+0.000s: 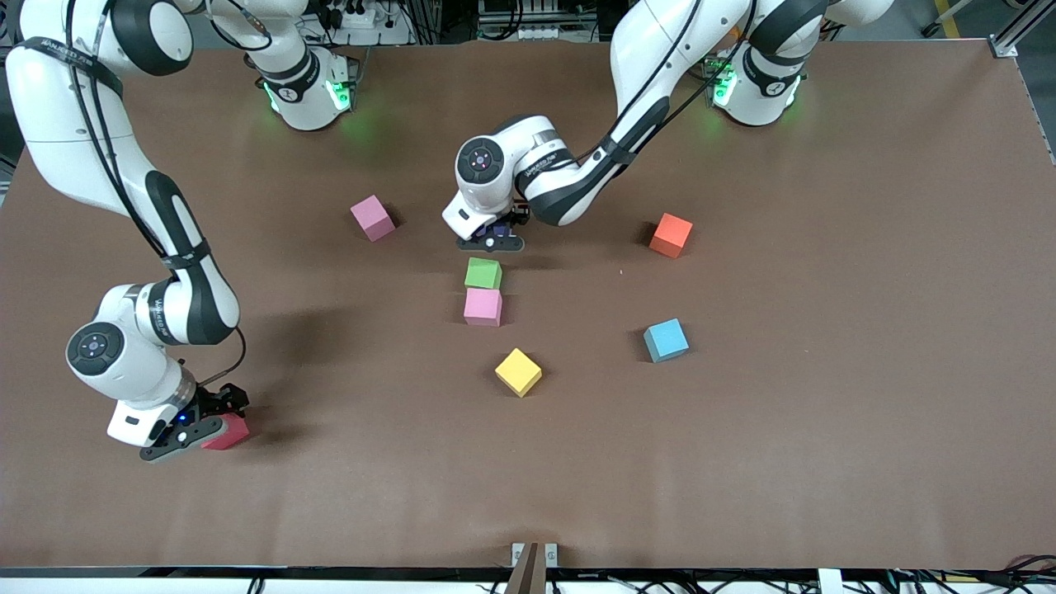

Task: Arrange blocks into number 1
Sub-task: 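Grasp the crimson cube with the right gripper while the left gripper lowers purple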

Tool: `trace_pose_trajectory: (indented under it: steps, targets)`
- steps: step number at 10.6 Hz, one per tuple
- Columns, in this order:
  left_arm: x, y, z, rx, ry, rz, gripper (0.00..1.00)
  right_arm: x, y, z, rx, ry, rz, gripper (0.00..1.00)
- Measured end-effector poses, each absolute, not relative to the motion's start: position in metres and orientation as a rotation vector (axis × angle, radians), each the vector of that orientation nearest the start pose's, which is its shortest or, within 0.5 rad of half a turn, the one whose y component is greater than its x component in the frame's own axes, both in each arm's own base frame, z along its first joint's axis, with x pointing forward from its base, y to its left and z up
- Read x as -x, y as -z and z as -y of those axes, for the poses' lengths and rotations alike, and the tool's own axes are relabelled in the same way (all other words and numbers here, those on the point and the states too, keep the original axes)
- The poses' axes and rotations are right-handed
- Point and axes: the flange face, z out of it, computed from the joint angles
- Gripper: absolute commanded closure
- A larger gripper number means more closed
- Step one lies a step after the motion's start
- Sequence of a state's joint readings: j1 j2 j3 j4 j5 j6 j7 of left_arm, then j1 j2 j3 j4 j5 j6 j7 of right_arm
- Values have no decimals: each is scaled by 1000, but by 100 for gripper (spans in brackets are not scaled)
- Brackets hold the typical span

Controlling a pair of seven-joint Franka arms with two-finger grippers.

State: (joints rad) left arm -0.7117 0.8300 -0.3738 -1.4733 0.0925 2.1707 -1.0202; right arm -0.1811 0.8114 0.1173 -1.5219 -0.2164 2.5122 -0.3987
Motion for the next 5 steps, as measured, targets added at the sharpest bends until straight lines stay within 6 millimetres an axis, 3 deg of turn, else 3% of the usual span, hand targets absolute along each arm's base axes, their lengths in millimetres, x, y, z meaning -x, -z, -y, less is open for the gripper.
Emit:
trace_pose_trajectory:
  steps: [3, 5]
  targets:
    - [-386, -200, 605, 3174, -310, -8, 100, -726, -200, 61, 3082, 303, 516, 34]
    - [-385, -196, 609, 3171, -273, -18, 100, -726, -200, 61, 3079, 306, 489, 46]
